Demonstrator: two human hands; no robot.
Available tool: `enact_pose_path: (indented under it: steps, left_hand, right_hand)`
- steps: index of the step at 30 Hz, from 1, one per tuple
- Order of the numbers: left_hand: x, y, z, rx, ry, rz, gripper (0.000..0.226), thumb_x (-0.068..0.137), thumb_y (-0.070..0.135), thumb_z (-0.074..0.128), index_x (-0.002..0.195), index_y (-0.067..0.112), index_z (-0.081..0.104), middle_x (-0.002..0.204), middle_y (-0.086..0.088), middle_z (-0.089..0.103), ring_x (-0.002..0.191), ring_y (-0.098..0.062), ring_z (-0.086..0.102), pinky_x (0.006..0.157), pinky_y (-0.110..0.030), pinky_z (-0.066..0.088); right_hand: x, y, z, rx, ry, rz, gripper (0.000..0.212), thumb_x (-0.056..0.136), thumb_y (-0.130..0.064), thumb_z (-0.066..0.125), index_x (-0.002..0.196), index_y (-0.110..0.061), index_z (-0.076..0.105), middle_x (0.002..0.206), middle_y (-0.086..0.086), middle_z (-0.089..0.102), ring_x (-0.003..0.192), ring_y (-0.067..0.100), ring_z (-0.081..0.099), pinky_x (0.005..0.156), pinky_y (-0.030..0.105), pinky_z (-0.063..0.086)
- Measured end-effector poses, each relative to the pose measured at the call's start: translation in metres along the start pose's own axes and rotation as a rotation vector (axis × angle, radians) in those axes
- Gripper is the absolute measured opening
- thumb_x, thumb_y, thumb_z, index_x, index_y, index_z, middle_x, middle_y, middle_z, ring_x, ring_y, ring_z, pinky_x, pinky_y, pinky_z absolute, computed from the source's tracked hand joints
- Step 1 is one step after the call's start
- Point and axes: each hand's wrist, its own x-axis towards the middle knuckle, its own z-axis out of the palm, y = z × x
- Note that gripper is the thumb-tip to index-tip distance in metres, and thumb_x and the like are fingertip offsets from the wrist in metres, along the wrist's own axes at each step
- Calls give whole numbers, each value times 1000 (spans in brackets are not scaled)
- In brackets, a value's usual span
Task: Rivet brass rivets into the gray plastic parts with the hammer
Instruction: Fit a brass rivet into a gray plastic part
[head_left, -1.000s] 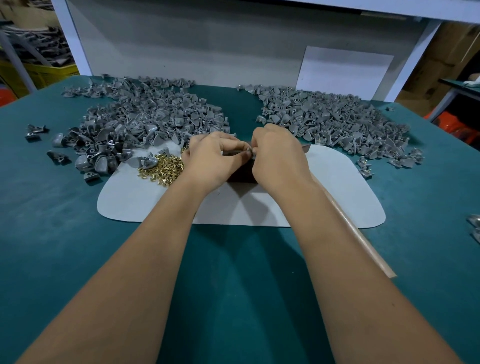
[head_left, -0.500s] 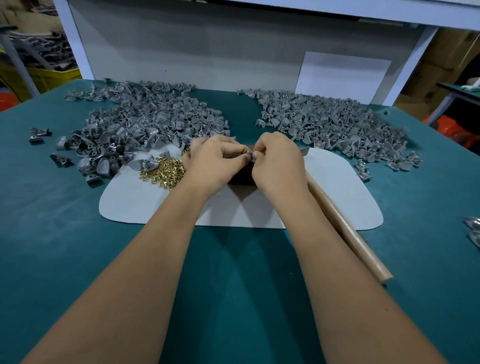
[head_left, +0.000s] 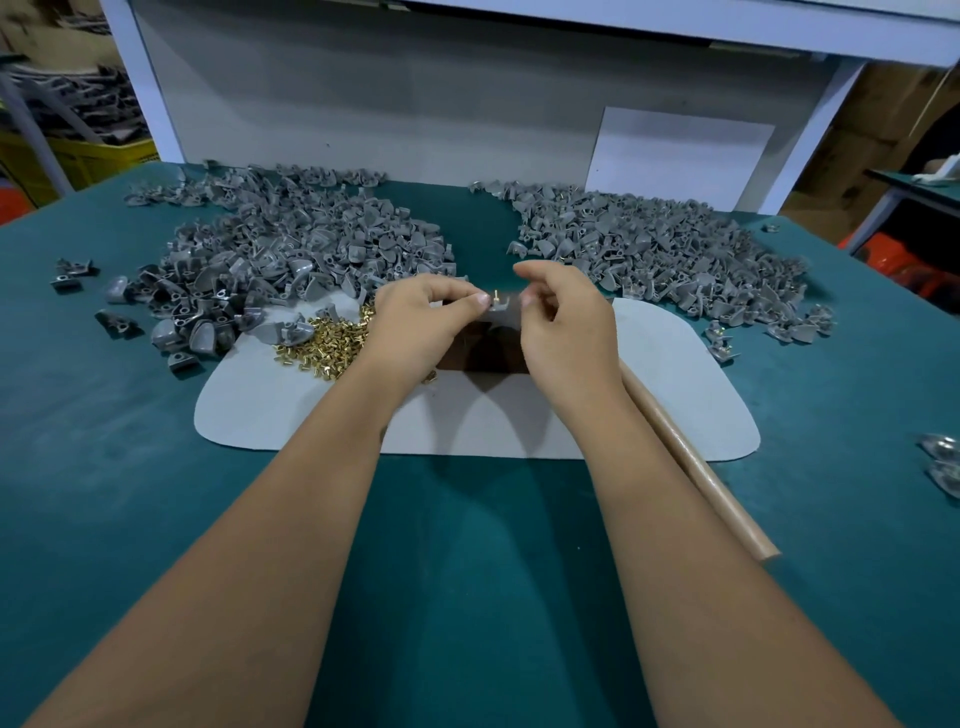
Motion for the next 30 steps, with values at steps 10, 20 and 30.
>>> enact_pose_path:
  steps: [10, 20, 30]
  left_hand:
    - [-2, 2, -1, -75, -47, 57, 22, 88, 14, 69, 71, 25, 76, 107, 0, 69, 112, -21, 62, 108, -47, 43]
    - [-2, 5, -2, -168, -83, 50, 17, 86, 15, 69, 71, 21, 77, 121, -5, 62, 121, -30, 58, 88, -22, 53]
    - [-6, 9, 0, -221, -114, 53, 21, 92, 2, 63, 79, 15, 74, 131, -3, 58, 117, -14, 60, 74, -13, 52]
  right_hand:
    - [-1, 4, 3, -92, -72, -130, 33, 81, -11, 71, 113, -11, 65, 95, -6, 54, 86, 13, 53, 82, 32, 47]
    - [-2, 1, 0, -131, -53, -222, 20, 81, -10, 69, 100, -16, 72, 91, -1, 63, 87, 13, 55, 74, 22, 42]
    - [-3, -5, -2, -115, -74, -249, 16, 82, -6, 65, 97, -11, 69, 92, 1, 62, 84, 16, 54, 76, 27, 44]
